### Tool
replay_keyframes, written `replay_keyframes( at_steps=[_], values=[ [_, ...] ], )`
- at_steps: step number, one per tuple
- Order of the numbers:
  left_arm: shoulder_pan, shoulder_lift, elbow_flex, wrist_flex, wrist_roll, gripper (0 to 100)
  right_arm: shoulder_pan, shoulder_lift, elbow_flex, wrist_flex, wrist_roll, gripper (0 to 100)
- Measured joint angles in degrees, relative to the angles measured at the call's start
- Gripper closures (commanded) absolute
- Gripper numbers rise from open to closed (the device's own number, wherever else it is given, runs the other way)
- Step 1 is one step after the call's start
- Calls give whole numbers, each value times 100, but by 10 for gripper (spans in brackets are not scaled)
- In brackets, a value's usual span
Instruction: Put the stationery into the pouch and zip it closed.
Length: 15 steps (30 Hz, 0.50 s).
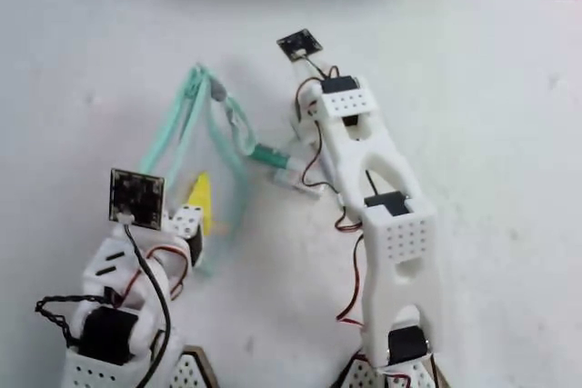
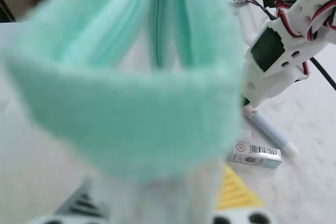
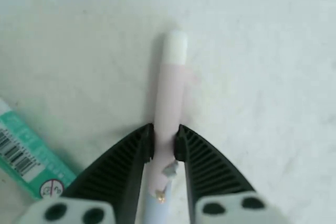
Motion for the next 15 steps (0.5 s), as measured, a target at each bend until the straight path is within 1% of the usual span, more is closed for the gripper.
replay_keyframes(
  at_steps=[2, 15],
  values=[
    [97, 0, 0, -18, -18, 771, 9, 0, 0, 0, 0, 981],
    [202, -53, 18, -18, -26, 771, -9, -70, 0, 176, 0, 981]
  ],
)
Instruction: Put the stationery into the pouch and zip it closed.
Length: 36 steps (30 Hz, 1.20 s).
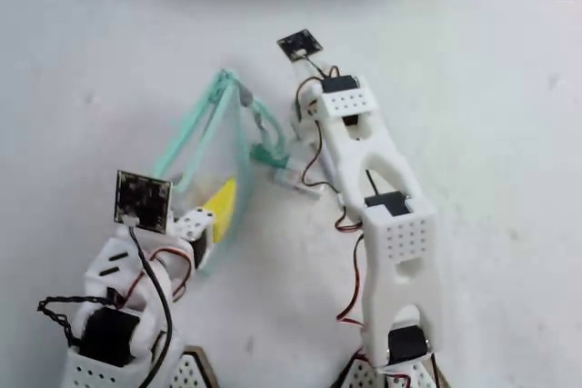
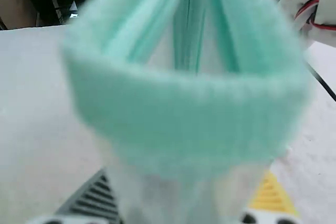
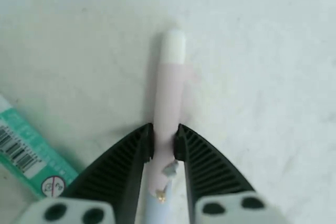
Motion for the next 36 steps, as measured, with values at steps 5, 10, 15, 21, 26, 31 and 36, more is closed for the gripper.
replay_keyframes(
  at_steps=[5, 10, 15, 21, 26, 31, 36],
  values=[
    [0, 0, 0, 0, -9, 771, -18, -176, 9, 396, 0, 981],
    [0, 0, 0, 0, -9, 771, -9, -440, 18, 651, -281, 981],
    [0, 0, 0, 0, -9, 771, -9, -633, 18, 870, -519, 981],
    [0, 0, 0, 0, -9, 771, -9, -853, 18, 1064, -554, 981],
    [0, 0, 0, 0, -9, 771, -9, -1433, 18, 1459, -554, 981],
    [0, 0, 0, 0, -9, 771, -9, -1916, 18, 1776, -554, 981],
    [0, 0, 0, 0, -9, 771, -9, -2198, 18, 1960, -563, 981]
  ],
)
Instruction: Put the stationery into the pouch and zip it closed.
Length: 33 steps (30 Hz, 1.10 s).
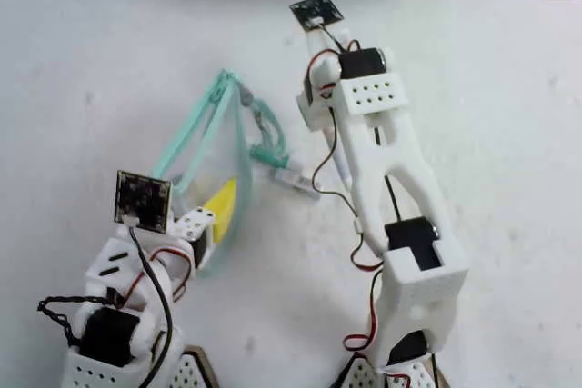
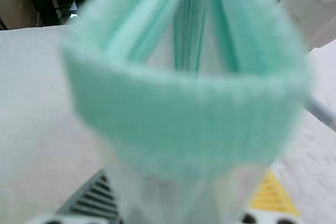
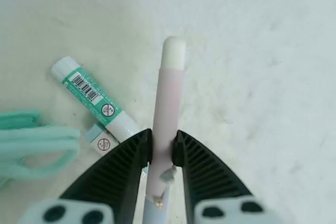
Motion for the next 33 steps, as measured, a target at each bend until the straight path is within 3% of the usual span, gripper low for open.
replay_keyframes(
  at_steps=[10, 14, 20, 33],
  values=[
    [0, 0, 0, 0, 0, 771, 0, -774, 0, 466, 0, 981],
    [0, 0, 0, 0, 0, 771, 0, -1574, 0, 730, 62, 981],
    [0, 0, 0, 0, 0, 771, 0, -2857, 0, 1108, 835, 981],
    [0, -18, 114, 0, 0, 767, -9, -5187, 237, 1574, 923, 981]
  ],
)
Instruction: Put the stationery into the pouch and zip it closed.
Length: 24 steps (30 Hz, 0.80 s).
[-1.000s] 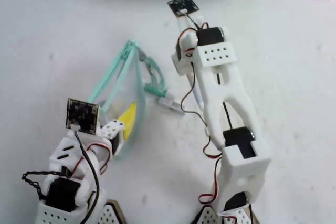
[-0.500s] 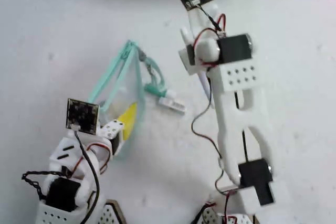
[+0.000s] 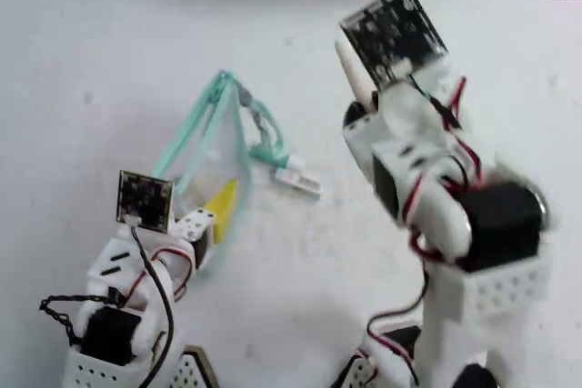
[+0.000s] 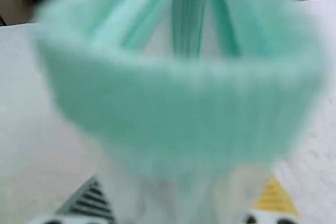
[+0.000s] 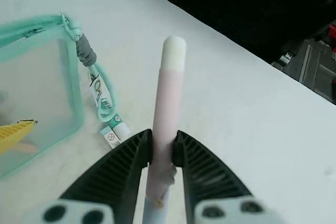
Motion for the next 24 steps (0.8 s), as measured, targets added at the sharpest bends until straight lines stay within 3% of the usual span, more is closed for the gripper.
replay_keyframes(
  at_steps=[4, 10, 18, 24],
  values=[
    [220, 0, 9, 0, 0, 767, 0, -756, 686, -53, 0, 978],
    [422, 0, 9, 0, -9, 767, -88, -1873, 1952, -1187, 9, 978],
    [422, 0, 9, 0, -9, 767, -2013, -2884, 3279, -3262, 26, 979],
    [422, 0, 9, 0, -9, 767, -2585, -2954, 3455, -4387, 26, 978]
  ],
)
